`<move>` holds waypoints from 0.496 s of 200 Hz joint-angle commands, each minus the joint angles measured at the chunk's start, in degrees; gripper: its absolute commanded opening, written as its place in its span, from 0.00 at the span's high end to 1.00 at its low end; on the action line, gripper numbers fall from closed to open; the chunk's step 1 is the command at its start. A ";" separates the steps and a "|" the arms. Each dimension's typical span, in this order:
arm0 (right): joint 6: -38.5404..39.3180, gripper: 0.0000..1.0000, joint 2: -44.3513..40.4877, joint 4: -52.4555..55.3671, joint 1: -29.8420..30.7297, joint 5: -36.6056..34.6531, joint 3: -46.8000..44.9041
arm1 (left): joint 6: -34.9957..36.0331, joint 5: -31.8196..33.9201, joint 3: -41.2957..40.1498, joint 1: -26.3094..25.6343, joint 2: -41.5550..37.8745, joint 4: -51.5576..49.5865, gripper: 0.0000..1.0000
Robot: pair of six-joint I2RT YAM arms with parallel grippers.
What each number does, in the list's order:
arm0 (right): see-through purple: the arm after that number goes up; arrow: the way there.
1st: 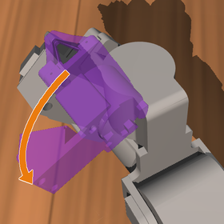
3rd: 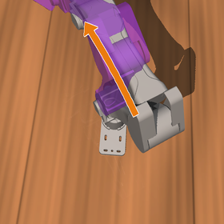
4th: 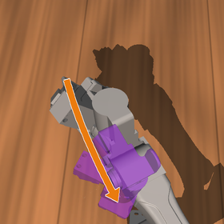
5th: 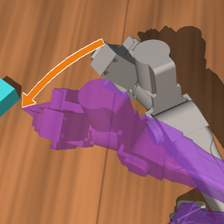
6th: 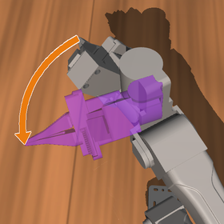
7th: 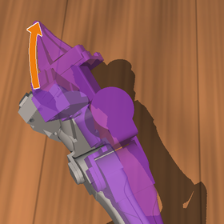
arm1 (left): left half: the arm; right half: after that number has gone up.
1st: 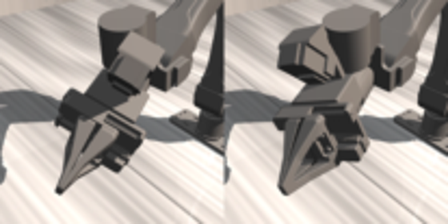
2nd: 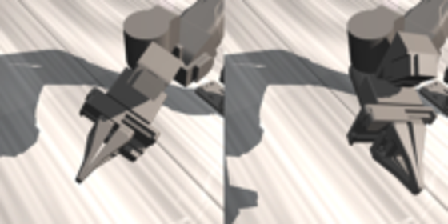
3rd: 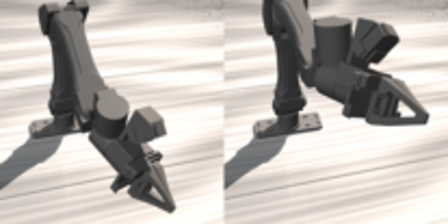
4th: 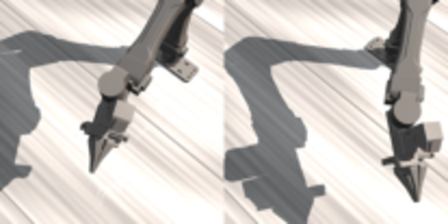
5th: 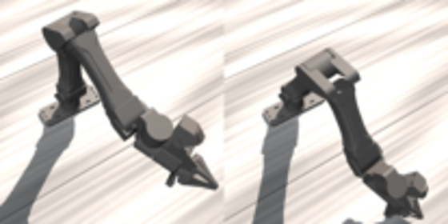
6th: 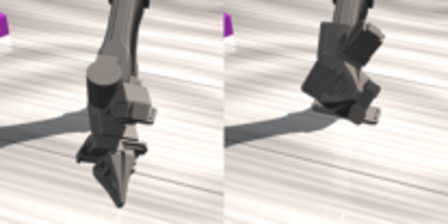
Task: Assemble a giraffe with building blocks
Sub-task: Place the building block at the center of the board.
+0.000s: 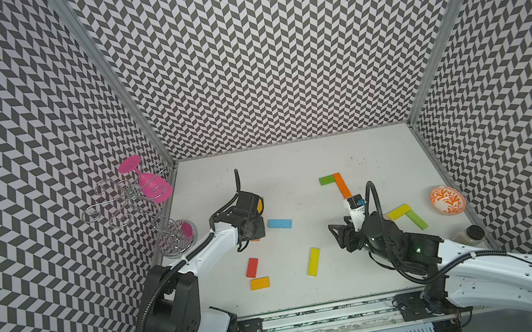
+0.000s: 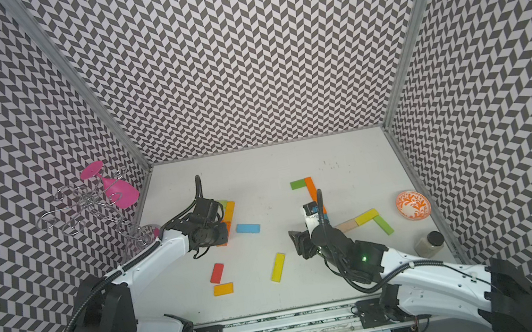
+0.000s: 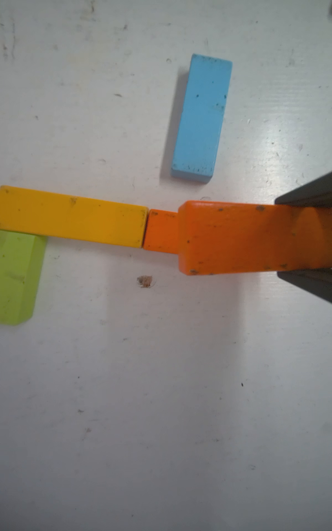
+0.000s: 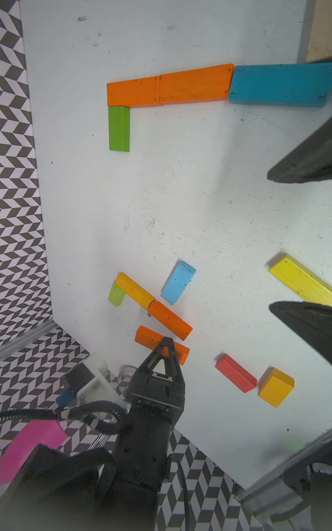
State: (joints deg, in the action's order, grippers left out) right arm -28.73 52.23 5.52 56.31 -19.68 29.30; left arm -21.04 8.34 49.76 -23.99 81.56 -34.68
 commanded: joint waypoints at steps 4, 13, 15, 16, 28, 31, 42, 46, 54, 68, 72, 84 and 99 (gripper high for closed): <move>0.02 0.36 -1.59 -2.18 -0.28 -0.26 0.50 | -2.08 1.03 -1.66 0.17 -1.06 0.13 0.86; 0.15 0.36 -1.84 -2.07 -0.33 -0.27 0.43 | -3.31 0.43 -1.93 0.16 -1.35 0.06 0.86; 0.14 0.36 -1.86 -2.09 -0.33 -0.31 0.37 | -3.49 0.31 -1.96 0.10 -1.39 0.05 0.86; 0.11 0.36 -1.91 -2.09 -0.33 -0.29 0.39 | -3.57 0.29 -2.04 0.09 -1.40 0.05 0.86; 0.24 0.36 -2.25 -2.10 -0.33 -0.32 0.23 | -4.34 0.01 -2.34 -0.01 -1.47 -0.07 0.85; 0.25 0.36 -2.36 -2.15 -0.33 -0.28 0.23 | -4.54 0.05 -2.48 -0.01 -1.49 -0.12 0.85; 0.25 0.36 -2.69 -2.20 -0.28 -0.18 0.11 | -5.17 1.17 -3.22 -0.01 -1.58 0.32 0.85; 0.23 0.36 -2.81 -2.25 -0.33 -0.14 0.08 | -5.50 1.59 -3.49 0.11 -1.63 0.62 0.85; 0.25 0.36 -3.13 -2.37 -0.28 0.04 -0.11 | -6.10 2.10 -4.15 0.09 -1.96 1.23 0.85; 0.40 0.36 -3.75 -2.48 -0.32 0.26 -0.41 | -7.72 2.75 -5.32 -0.21 -2.76 2.63 0.85; 0.49 0.36 -3.93 -2.40 -0.29 0.26 -0.38 | -8.11 3.01 -5.73 -0.41 -3.18 3.08 0.85; 0.93 0.36 -4.60 -2.27 -0.33 0.26 -0.43 | -9.56 4.84 -6.81 -1.41 -4.47 4.02 0.85; 1.55 0.36 -5.60 -1.86 -0.32 0.02 -0.47 | -11.31 7.16 -8.10 -2.94 -6.06 4.78 0.85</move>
State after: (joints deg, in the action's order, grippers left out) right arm -28.29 48.73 5.52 56.31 -19.59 29.28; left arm -27.86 10.94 43.09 -24.86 78.59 -32.93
